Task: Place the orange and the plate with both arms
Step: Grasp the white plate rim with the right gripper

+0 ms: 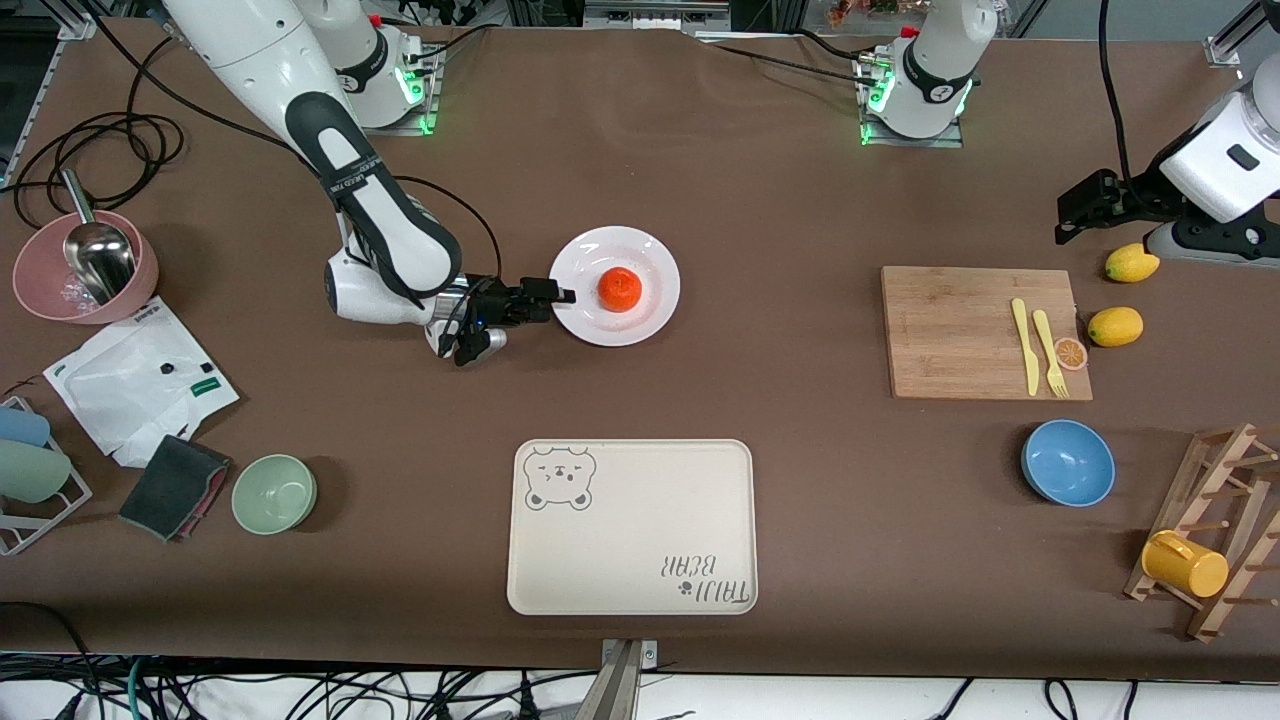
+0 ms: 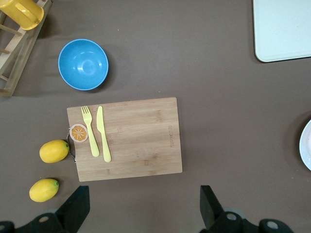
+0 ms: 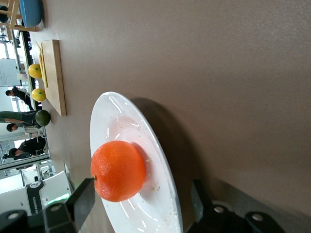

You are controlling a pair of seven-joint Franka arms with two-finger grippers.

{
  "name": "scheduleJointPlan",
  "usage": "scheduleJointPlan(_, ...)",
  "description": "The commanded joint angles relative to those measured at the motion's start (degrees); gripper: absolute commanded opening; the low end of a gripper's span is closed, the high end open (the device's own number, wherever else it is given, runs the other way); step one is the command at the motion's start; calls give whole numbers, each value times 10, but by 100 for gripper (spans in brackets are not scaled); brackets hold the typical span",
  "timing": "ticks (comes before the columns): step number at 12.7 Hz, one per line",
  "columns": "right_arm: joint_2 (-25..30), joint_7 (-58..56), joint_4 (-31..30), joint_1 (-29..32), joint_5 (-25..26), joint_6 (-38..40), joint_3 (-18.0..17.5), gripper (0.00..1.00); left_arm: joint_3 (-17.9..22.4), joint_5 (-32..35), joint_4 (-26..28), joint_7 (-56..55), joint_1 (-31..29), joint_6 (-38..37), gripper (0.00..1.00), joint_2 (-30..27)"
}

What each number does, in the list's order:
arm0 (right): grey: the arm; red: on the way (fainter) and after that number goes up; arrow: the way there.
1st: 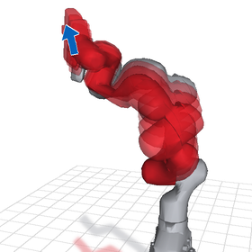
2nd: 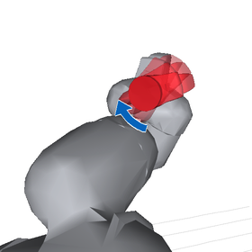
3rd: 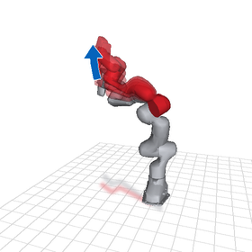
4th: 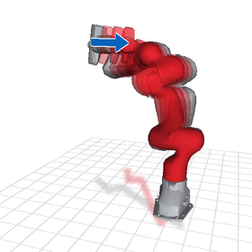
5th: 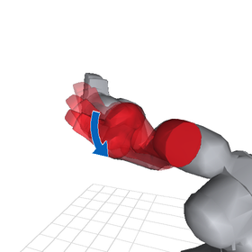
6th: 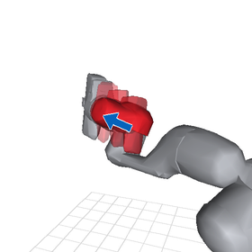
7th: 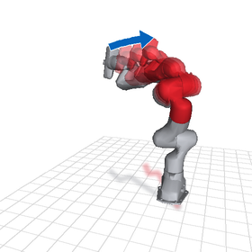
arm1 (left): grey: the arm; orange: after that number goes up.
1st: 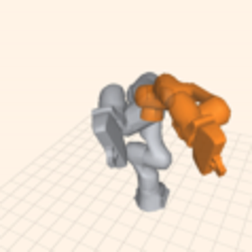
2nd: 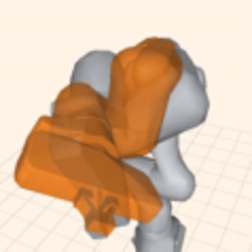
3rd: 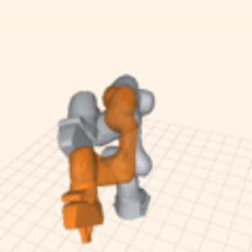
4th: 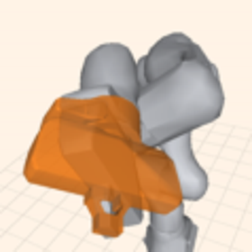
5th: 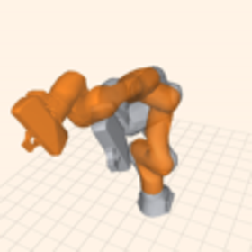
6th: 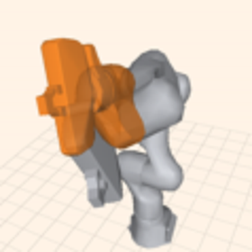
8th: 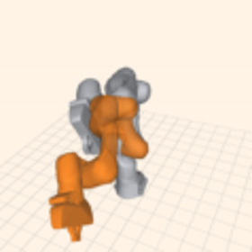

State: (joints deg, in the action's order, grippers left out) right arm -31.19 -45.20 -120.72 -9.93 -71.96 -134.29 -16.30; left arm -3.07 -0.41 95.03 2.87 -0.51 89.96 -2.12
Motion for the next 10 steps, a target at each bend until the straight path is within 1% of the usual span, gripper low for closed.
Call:
scheduleJointPlan(1,2,-16,-9,4,-26,-24,-21,85,-8,13,-16,0,-5,-12,100,3)
scheduleJointPlan(3,-5,-29,-9,4,-29,-34,-22,79,-5,13,-16,0,-7,-12,100,5)
scheduleJointPlan(4,-10,-31,-9,4,-34,-35,-23,79,-5,13,-16,0,-6,-12,100,5)
scheduleJointPlan(6,-17,-62,-9,4,-53,-39,-25,77,-6,13,-16,-1,-5,-11,100,5)
scheduleJointPlan(7,-19,-76,-10,4,-62,-39,-25,73,-6,13,-16,-1,-5,-11,100,6)
scheduleJointPlan(8,-20,-78,-13,4,-66,-40,-25,72,-6,12,-16,-1,-6,-11,100,6)
scheduleJointPlan(10,-19,-79,-14,4,-65,-40,-26,61,-5,12,-16,-1,-6,-10,100,6)
